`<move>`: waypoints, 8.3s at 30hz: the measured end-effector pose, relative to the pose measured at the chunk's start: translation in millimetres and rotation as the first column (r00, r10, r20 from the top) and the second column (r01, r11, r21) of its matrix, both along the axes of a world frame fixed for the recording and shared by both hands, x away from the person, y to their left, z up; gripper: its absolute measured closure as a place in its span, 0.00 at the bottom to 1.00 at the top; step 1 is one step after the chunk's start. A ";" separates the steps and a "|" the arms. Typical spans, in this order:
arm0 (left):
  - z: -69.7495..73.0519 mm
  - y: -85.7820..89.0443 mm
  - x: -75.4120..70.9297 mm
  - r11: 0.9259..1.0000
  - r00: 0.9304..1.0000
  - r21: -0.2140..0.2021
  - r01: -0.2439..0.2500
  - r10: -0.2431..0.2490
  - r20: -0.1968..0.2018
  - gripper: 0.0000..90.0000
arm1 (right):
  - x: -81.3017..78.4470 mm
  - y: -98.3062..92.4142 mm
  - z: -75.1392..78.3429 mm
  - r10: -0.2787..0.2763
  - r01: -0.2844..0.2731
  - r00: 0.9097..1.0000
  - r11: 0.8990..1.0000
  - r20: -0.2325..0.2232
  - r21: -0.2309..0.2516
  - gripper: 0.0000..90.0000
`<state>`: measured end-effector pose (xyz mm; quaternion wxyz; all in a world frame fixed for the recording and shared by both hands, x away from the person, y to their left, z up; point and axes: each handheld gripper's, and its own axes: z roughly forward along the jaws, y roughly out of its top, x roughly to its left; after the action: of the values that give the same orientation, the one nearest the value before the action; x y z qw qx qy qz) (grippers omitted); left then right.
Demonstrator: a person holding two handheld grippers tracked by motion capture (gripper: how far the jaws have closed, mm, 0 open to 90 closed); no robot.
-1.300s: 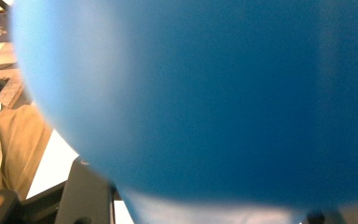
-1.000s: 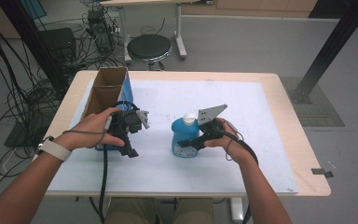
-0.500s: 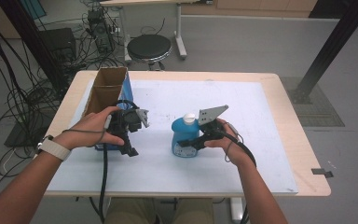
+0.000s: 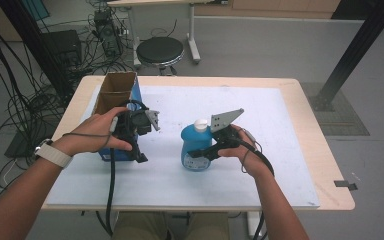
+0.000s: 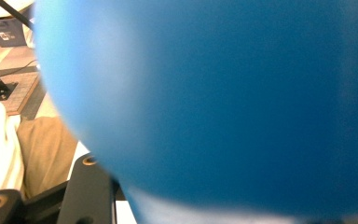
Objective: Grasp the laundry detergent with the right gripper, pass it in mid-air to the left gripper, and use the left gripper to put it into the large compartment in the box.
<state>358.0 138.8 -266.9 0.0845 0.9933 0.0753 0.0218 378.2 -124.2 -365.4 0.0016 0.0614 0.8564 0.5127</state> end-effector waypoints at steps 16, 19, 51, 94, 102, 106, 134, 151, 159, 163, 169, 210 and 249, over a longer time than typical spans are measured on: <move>37.2 -4.8 -8.2 1.000 0.999 -0.005 0.006 -0.006 0.034 0.12 | -13.2 8.8 24.6 0.001 -0.003 0.999 0.999 -0.050 -0.039 0.48; 43.4 -7.5 -9.3 1.000 0.999 0.003 0.010 -0.011 0.041 0.12 | -14.9 11.0 28.3 -0.002 -0.001 0.999 0.998 -0.051 -0.056 0.48; 85.4 -39.9 -19.1 0.993 0.993 0.038 0.115 -0.117 0.026 0.11 | -33.1 50.9 51.7 0.041 -0.043 0.999 0.996 -0.027 -0.079 0.48; 84.7 -68.0 -11.9 0.989 0.992 0.069 0.128 -0.128 -0.001 0.11 | -31.8 77.1 45.0 0.079 -0.083 0.995 0.994 -0.060 -0.075 0.49; 84.5 -69.0 -10.6 0.989 0.992 0.072 0.128 -0.128 -0.003 0.11 | -31.1 77.6 43.3 0.078 -0.083 0.995 0.993 -0.065 -0.078 0.48; 84.3 -69.4 -10.7 0.990 0.992 0.067 0.127 -0.128 -0.001 0.11 | -31.3 77.0 43.8 0.079 -0.084 0.995 0.993 -0.067 -0.079 0.48; 85.7 -65.1 -13.2 0.991 0.993 0.060 0.121 -0.122 0.006 0.11 | -33.4 75.7 45.8 0.072 -0.076 0.995 0.995 -0.064 -0.071 0.48; 84.6 -65.0 -12.2 0.991 0.993 0.058 0.117 -0.118 0.003 0.11 | -32.8 74.1 46.5 0.074 -0.077 0.996 0.995 -0.056 -0.065 0.48; 84.0 -66.2 -12.4 0.992 0.993 0.060 0.114 -0.115 0.004 0.11 | -32.9 72.5 46.5 0.075 -0.079 0.995 0.995 -0.064 -0.059 0.48; 83.9 -66.8 -12.2 0.992 0.993 0.057 0.117 -0.117 0.005 0.11 | -32.8 72.2 46.5 0.075 -0.079 0.995 0.995 -0.062 -0.060 0.48; 83.4 -66.9 -12.4 0.992 0.993 0.056 0.115 -0.115 0.007 0.11 | -32.9 71.9 46.3 0.073 -0.077 0.995 0.995 -0.064 -0.059 0.48; 81.4 -66.4 -12.4 0.992 0.993 0.053 0.114 -0.114 -0.003 0.11 | -32.5 71.4 44.3 0.075 -0.081 0.994 0.995 -0.080 -0.065 0.48; 78.4 -67.9 -12.1 0.993 0.993 0.040 0.114 -0.114 -0.003 0.11 | -32.8 72.4 45.0 0.082 -0.088 0.993 0.994 -0.087 -0.065 0.48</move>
<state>345.9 70.9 -188.6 0.0656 0.9975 0.0180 0.0183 345.4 -51.7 -320.4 -0.0542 0.0462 0.8748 0.4793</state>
